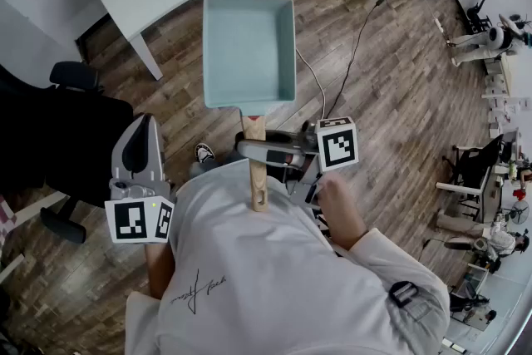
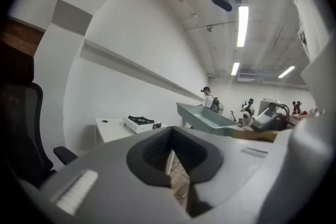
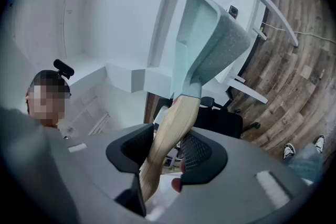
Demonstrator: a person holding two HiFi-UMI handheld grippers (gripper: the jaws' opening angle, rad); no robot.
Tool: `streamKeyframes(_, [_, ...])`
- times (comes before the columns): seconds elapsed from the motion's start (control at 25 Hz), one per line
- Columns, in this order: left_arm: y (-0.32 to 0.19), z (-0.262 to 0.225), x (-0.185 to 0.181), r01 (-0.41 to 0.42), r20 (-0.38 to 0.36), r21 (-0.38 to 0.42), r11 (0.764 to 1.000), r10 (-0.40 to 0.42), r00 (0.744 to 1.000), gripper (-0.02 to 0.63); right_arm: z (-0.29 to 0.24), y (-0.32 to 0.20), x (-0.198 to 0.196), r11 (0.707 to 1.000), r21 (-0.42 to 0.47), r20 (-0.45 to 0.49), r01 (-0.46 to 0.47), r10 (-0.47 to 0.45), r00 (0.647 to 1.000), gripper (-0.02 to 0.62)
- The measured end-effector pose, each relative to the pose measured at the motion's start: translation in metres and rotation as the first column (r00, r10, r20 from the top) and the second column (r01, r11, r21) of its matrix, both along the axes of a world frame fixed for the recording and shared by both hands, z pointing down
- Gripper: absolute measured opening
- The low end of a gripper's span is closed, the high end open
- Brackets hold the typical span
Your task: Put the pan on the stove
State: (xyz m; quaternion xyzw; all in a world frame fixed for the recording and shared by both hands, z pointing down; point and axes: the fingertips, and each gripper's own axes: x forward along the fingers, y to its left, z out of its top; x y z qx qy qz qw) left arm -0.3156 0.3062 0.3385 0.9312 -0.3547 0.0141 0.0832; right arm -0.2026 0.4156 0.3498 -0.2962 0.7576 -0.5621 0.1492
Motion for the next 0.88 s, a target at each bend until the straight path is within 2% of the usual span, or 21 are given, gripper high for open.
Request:
streamKeyframes(0.16, [0.003,0.008,0.000,-0.013,0.022,-0.021,1.000,0.014,1.000,0.051,-0.002,0.005,0.000,1.000,-0.003,0.018,-0.020,0.020,1.000,0.155])
streamKeyframes(0.28, [0.008,0.009,0.003,-0.033,0.047,-0.002,0.999,0.033,0.998,0.051,0.000,0.010,0.001,1.000,-0.013,0.022,-0.029,0.029,0.999,0.155])
streamKeyframes(0.4, [0.016,0.010,0.016,-0.079,0.074,0.020,0.997,0.077,0.994,0.051,0.001,0.016,0.007,0.998,-0.029,0.032,-0.048,0.049,0.998,0.155])
streamKeyframes(0.52, [0.017,0.013,0.028,-0.100,0.066,0.001,0.995,0.100,0.993,0.051,0.003,0.015,0.017,0.996,-0.036,0.019,-0.081,0.081,0.997,0.156])
streamKeyframes(0.68, [0.012,0.020,0.033,-0.102,0.064,-0.015,0.995,0.103,0.993,0.051,0.009,0.008,0.027,0.994,-0.044,-0.008,-0.099,0.099,0.995,0.156])
streamKeyframes(0.88, [-0.002,0.023,0.040,-0.072,0.068,-0.031,0.997,0.074,0.995,0.051,0.006,-0.002,0.046,0.994,-0.043,0.009,-0.102,0.102,0.995,0.160])
